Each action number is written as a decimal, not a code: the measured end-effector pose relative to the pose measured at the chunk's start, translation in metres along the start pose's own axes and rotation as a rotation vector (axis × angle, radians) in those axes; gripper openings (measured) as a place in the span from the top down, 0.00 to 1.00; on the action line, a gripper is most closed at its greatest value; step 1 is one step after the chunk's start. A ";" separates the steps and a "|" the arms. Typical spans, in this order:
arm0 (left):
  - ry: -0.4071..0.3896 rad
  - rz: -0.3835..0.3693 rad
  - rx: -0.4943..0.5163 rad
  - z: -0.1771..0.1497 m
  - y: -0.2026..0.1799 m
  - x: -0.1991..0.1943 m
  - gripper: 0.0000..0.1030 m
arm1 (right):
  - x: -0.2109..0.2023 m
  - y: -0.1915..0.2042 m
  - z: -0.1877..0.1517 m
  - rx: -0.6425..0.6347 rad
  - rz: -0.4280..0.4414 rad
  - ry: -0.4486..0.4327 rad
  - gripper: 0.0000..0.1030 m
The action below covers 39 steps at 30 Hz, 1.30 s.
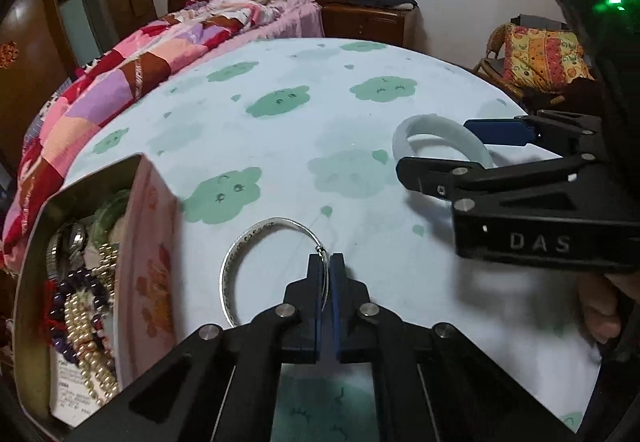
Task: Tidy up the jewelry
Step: 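Grasp the silver bangle with the left gripper while the right gripper grasps the pale jade bangle, then carry the silver and jade bangles with both grippers over the tin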
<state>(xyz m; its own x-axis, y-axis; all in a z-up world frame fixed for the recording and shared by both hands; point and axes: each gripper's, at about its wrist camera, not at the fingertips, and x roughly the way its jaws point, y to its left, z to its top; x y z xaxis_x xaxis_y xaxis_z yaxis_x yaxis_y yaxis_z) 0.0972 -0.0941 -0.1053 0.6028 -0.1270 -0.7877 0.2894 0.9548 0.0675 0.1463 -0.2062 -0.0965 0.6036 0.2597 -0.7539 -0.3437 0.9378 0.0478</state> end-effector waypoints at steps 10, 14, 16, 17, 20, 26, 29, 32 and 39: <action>-0.148 -0.013 -0.046 0.004 0.013 -0.060 0.97 | -0.009 0.000 -0.001 -0.010 0.002 -0.046 0.25; -0.201 0.000 -0.049 0.009 0.017 -0.079 0.97 | -0.017 0.008 -0.001 -0.034 -0.003 -0.083 0.25; -0.217 0.008 -0.054 0.010 0.021 -0.085 0.97 | -0.020 0.012 -0.001 -0.036 0.014 -0.093 0.25; -0.225 0.017 -0.058 0.011 0.024 -0.089 0.97 | -0.022 0.015 0.000 -0.041 0.024 -0.101 0.25; -0.242 0.034 -0.075 0.011 0.034 -0.096 0.97 | -0.028 0.025 0.004 -0.062 0.041 -0.124 0.25; -0.253 0.068 -0.121 0.006 0.057 -0.103 0.97 | -0.043 0.047 0.018 -0.101 0.080 -0.174 0.25; -0.257 0.081 -0.148 0.003 0.070 -0.105 0.97 | -0.047 0.061 0.025 -0.126 0.099 -0.194 0.25; -0.259 0.100 -0.169 -0.001 0.081 -0.106 0.97 | -0.049 0.075 0.031 -0.155 0.119 -0.209 0.25; -0.246 0.123 -0.222 -0.014 0.105 -0.104 0.97 | -0.045 0.111 0.043 -0.217 0.165 -0.219 0.25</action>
<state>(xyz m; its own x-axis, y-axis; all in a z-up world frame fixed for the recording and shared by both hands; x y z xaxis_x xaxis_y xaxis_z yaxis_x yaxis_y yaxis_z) 0.0546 0.0231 -0.0244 0.7921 -0.0428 -0.6088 0.0513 0.9987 -0.0036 0.1113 -0.1040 -0.0292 0.6591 0.4689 -0.5880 -0.5801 0.8145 -0.0007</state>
